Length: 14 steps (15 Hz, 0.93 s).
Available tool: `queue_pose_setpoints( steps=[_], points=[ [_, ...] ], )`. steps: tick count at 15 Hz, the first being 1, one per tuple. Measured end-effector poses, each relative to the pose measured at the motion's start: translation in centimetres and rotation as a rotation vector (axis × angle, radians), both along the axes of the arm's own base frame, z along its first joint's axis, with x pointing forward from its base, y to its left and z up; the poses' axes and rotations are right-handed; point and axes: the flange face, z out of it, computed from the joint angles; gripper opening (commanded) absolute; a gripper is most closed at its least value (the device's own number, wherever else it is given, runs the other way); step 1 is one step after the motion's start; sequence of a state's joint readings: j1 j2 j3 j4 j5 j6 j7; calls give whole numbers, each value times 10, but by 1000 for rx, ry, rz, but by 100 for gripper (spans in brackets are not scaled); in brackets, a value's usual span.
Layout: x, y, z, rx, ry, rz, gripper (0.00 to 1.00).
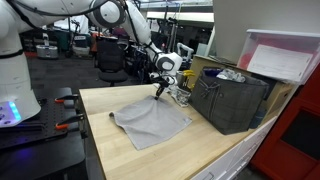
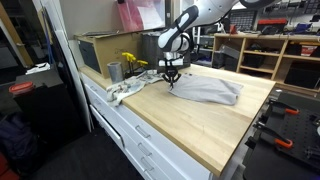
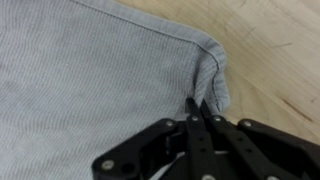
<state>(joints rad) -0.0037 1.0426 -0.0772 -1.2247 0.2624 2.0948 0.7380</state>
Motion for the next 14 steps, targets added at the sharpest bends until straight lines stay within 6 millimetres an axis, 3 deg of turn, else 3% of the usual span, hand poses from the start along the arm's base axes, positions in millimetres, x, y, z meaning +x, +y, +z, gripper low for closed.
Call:
queue_pose_setpoints(
  steps=[3, 4, 5, 10, 14],
  points=[
    [10, 13, 12, 14, -26, -12, 1],
    [13, 15, 17, 13, -36, -19, 19],
    [17, 16, 22, 11, -48, -25, 29],
    [34, 12, 48, -13, -110, -89, 65],
    [35, -19, 58, -74, -144, -149, 95]
  ],
)
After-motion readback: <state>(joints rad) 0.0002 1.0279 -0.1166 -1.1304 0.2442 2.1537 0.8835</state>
